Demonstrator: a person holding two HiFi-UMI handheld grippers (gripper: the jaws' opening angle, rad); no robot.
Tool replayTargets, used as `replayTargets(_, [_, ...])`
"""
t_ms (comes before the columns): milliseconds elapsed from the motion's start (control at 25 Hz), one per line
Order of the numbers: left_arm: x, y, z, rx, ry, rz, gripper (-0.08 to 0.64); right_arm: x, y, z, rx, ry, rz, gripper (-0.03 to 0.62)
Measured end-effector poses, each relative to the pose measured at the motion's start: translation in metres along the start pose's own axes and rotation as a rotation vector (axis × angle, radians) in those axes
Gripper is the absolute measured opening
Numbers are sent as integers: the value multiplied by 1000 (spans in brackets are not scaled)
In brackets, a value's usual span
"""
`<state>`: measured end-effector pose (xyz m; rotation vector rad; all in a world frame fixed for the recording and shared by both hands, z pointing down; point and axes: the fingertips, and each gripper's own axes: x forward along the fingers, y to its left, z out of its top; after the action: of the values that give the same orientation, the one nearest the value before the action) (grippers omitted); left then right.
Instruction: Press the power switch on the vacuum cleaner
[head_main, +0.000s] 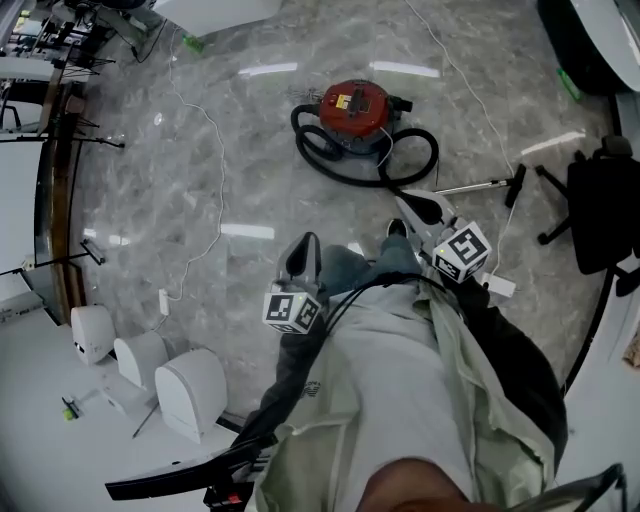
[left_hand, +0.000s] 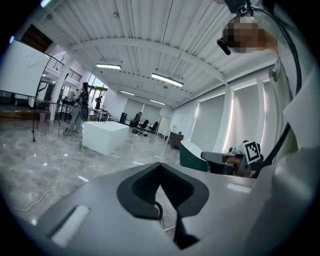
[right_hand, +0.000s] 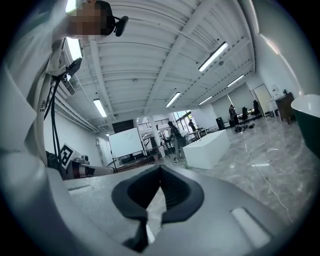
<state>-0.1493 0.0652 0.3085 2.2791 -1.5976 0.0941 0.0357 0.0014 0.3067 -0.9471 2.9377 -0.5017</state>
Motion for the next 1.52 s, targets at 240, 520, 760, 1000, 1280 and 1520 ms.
replayTargets(240, [42,9,23,18,-19,1,-2,2,-33,-3,68,-33,-52,0])
replayTargets(520, [95,-17,22,65,71,-175,-2,-12,-52,-9,117,-51,-136,0])
replayTargets(760, [138,-9,12,37,110,-292,-2,-15,-75,-22,151,-28,-272,0])
replayTargets(1000, [161,62,35,-58,95,-320,-2,56,-73,-9,125,15,-340,0])
replayTargets(1280, [183,177,59,-122,105,-294,-2,185,-59,6,94,45,-353,0])
replayTargets(1520, [227,216,44,-119,178,-315,-2,234,-69,-5,55,111,-386,0])
